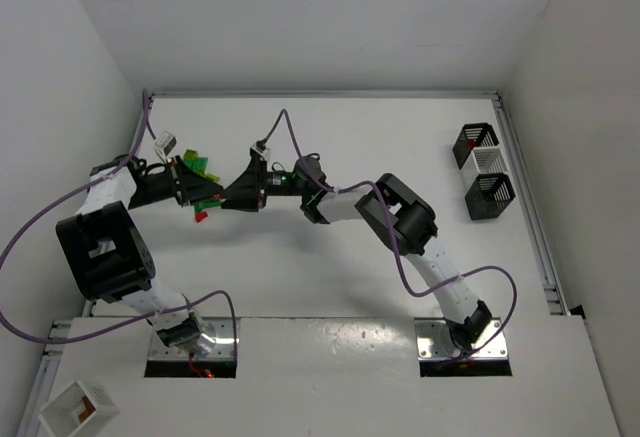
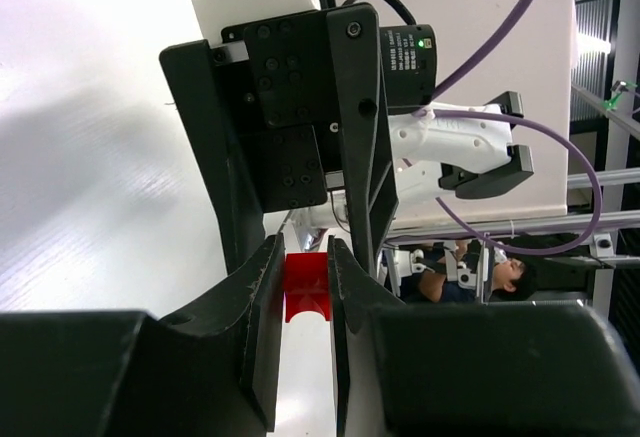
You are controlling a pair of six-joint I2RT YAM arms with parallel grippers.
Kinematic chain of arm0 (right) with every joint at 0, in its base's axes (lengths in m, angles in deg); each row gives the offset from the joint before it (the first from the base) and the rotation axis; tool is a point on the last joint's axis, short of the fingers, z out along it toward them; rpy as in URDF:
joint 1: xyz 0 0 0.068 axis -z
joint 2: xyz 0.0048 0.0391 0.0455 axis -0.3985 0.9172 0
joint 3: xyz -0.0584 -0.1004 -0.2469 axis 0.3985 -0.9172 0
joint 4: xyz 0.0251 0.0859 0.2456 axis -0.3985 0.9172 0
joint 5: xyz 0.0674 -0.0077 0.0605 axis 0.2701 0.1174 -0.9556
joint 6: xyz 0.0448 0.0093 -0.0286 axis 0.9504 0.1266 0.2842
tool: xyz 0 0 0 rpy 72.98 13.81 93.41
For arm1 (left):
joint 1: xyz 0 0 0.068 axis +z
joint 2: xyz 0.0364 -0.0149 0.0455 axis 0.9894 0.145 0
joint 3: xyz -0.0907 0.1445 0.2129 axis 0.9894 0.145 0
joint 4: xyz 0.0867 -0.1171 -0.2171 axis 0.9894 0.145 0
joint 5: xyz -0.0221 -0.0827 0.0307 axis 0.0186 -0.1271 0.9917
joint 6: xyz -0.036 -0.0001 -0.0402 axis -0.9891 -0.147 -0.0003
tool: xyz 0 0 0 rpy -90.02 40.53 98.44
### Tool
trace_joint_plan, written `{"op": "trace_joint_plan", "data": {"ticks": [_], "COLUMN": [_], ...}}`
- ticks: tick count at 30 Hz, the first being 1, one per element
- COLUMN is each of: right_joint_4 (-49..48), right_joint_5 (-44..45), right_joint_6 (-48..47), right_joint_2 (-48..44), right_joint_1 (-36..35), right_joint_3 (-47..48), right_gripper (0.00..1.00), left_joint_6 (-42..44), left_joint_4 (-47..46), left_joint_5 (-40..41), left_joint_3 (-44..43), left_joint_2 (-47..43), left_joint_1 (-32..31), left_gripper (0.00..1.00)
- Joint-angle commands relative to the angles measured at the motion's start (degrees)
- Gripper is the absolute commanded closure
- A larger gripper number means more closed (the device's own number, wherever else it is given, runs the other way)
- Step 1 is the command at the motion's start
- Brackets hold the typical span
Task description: Sort the legos into containers by color
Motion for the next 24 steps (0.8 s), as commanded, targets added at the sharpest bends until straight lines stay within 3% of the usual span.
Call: {"op": "trace_joint_plan", "data": {"ticks": [1, 19, 22, 24], "right_joint_4": [-15.64, -12.82, -12.3, -12.3], "right_joint_5": [-0.07, -1.74, -1.74, -1.74], "right_joint_6": [-1.74, -5.78, -5.78, -6.31], "right_joint_2": [-1.81, -1.28, -1.28, -1.28], "right_joint_1": [-0.44, -0.44, -0.44, -0.44], "right_joint_3": [1.55, 3.4, 3.4, 3.4], "right_gripper": [0.49, 0.63, 0.67, 0.75], "left_joint_6": [-0.54, -1.07, -1.07, -1.07], "left_joint_4": [-1.02, -1.55, -1.55, -2.08], "left_joint_5": [-8.63, -8.63, -8.63, -8.63], "left_joint_3": [0.15, 1.73, 2.35, 2.35], "left_joint_2": [-1.07, -3.88, -4.41, -4.94], "left_joint_1": [0.74, 0.21, 0.21, 0.21], "left_gripper": [1.0, 1.0, 1.0, 1.0]}}
